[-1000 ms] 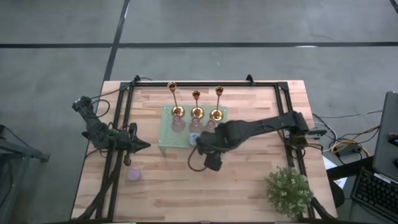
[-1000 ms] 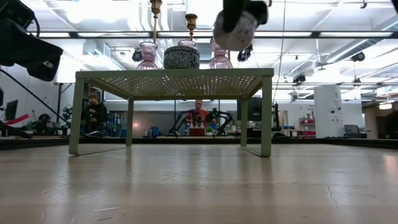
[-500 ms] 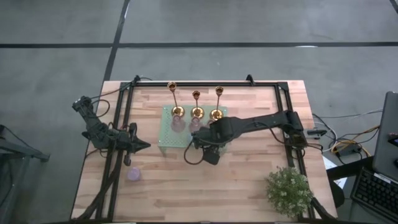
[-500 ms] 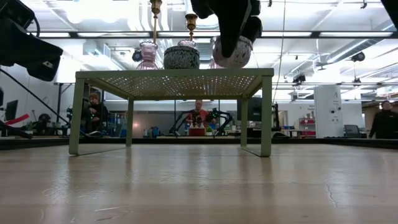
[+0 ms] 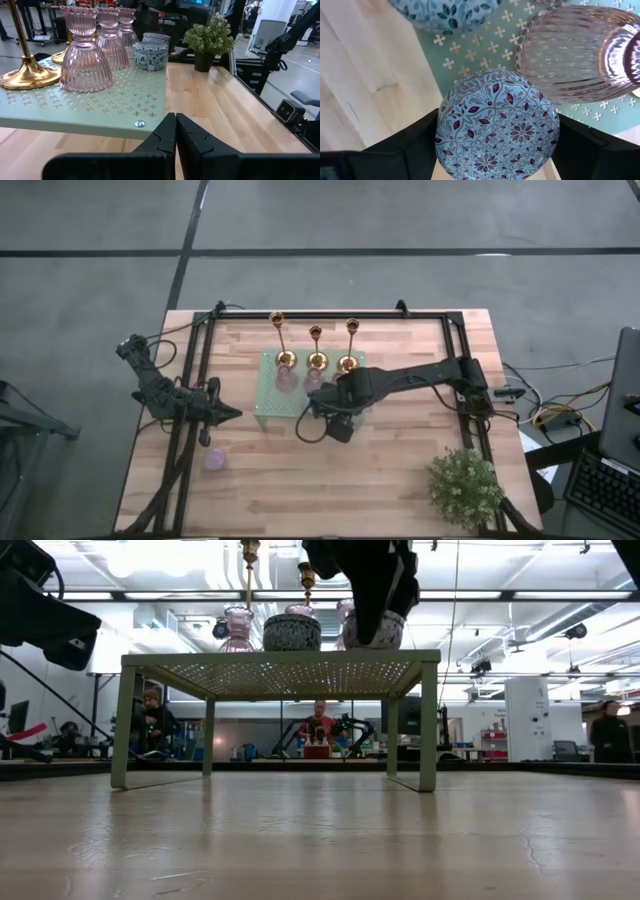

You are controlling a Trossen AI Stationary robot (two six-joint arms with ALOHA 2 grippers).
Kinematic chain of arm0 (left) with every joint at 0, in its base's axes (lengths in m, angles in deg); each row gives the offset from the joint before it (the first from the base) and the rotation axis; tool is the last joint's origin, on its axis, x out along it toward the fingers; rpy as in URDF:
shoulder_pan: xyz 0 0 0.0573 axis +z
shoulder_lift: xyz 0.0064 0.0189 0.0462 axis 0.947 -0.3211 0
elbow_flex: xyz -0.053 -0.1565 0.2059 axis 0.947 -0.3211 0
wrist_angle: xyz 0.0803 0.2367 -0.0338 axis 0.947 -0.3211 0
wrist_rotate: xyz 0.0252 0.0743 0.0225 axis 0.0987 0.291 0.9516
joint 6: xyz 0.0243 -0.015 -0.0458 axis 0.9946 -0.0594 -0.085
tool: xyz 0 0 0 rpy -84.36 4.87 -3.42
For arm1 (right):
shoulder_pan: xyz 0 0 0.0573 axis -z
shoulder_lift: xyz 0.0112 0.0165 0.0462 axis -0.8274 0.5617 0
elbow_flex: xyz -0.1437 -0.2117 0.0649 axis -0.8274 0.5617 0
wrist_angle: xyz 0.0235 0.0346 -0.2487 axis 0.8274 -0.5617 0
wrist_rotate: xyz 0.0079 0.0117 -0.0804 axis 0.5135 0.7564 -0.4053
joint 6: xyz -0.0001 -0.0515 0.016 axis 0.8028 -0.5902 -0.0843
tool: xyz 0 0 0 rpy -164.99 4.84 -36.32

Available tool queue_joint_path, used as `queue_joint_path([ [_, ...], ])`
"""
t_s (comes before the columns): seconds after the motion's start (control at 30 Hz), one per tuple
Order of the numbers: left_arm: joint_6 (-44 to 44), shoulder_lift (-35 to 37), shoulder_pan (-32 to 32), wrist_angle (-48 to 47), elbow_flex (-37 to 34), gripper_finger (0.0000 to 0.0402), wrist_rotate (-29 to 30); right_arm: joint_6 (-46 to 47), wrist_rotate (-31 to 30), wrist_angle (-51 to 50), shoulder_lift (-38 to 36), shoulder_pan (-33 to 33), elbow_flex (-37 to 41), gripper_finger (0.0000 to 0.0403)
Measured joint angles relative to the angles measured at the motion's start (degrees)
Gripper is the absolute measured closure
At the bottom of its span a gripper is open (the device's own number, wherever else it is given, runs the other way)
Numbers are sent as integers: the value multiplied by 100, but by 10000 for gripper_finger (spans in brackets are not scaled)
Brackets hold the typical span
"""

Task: Pick & Place candle stick holders
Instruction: Put the red scented candle on the shelf aligned with the other scented candle

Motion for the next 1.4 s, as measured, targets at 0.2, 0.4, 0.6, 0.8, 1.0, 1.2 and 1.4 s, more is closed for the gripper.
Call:
queue_joint_path([
  [0.2,0,0,1,-2,2,388,-2,-46,-1,74,-7,40,13,101],
  [0.4,0,0,1,0,2,388,-2,-129,1,79,-7,40,15,85],
  [0.6,0,0,-1,-1,1,388,-2,-183,-1,96,-7,40,15,85],
  [0.8,0,0,-1,0,2,388,-2,-195,1,93,-7,40,15,82],
  [1.0,0,0,0,0,2,388,0,-195,4,73,-7,40,15,55],
  [1.2,0,0,1,-1,1,388,0,-195,8,-61,-7,40,2,40],
  [1.4,0,0,-1,0,0,388,0,-177,17,-218,-88,21,-108,39],
])
